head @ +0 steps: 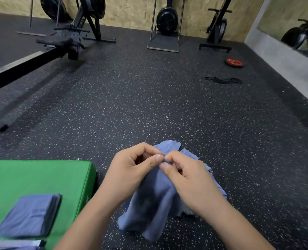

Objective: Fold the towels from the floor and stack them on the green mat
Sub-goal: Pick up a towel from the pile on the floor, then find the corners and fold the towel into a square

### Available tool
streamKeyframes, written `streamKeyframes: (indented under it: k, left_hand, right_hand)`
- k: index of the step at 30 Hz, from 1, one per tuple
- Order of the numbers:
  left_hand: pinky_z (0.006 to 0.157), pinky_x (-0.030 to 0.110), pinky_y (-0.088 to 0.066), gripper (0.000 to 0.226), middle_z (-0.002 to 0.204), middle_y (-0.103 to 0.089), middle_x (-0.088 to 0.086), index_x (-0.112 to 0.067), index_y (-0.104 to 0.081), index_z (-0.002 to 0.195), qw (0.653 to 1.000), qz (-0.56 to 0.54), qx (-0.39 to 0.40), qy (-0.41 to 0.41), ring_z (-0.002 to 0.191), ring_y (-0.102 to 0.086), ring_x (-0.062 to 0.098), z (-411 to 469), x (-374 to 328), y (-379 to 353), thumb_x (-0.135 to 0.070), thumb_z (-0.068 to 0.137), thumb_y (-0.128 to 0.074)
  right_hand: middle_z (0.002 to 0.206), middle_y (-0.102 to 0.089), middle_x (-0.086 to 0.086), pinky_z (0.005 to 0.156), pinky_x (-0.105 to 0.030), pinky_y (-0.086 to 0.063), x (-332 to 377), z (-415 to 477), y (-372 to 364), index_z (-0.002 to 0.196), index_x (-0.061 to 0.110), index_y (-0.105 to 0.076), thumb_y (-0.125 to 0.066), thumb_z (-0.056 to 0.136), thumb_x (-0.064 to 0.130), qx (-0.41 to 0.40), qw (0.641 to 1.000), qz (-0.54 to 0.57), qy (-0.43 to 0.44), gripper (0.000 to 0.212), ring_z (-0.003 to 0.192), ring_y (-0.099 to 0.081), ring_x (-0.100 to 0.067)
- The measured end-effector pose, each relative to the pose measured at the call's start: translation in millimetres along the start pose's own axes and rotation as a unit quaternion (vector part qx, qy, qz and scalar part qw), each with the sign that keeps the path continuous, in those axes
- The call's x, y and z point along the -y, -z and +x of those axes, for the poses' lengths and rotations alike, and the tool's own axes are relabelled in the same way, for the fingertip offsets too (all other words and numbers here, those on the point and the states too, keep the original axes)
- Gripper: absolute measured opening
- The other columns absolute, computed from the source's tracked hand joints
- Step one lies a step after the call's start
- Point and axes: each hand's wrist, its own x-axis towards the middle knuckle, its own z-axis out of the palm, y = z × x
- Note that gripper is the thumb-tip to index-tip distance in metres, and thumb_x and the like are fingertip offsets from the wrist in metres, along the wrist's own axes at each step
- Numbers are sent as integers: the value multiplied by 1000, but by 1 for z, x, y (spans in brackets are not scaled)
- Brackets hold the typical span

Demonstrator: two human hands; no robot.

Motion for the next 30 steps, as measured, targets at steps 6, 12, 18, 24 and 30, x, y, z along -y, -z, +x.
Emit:
streamKeyframes:
  k: [6,12,18,24,30]
  left_hand:
    - [71,33,-45,8,85,-71,12,-20,-77,93,996,32,-78,-13,78,-57,12,6,2,15,-19,100,-75]
    - [78,31,-46,9,82,-70,-11,-20,-77,94,986,41,-159,-9,80,-58,5,17,11,47,-19,102,-73]
    - [83,40,-43,9,85,-71,-11,-23,-77,97,973,-9,-230,11,81,-58,9,21,30,76,-27,103,-72]
    - [80,46,-46,16,83,-68,-11,-23,-76,97,959,-1,-284,15,80,-55,11,22,33,83,-38,102,-73]
    - [78,44,-48,17,81,-68,-10,-24,-74,96,952,8,-305,18,78,-55,12,21,33,75,-41,102,-72]
  right_hand:
    - [65,-57,-7,57,-23,-36,-10,5,13,83,25,-66,-75,99,34,20,1000,1,-19,20,56,-44,-3]
    - [66,-57,-7,59,-26,-37,-27,7,33,84,23,-65,-78,97,31,28,998,-47,-27,20,58,-43,-3]
    - [63,-54,3,58,-24,-36,-44,5,52,83,27,-63,-73,100,35,45,991,-119,-38,21,57,-45,-5]
    - [73,-59,11,65,-28,-40,-46,9,58,83,29,-63,-64,105,30,16,990,-134,-48,22,66,-48,-4]
    - [89,-77,-7,88,-50,-55,-29,6,45,100,23,-76,-70,103,32,-20,995,57,-79,11,84,-68,-31]
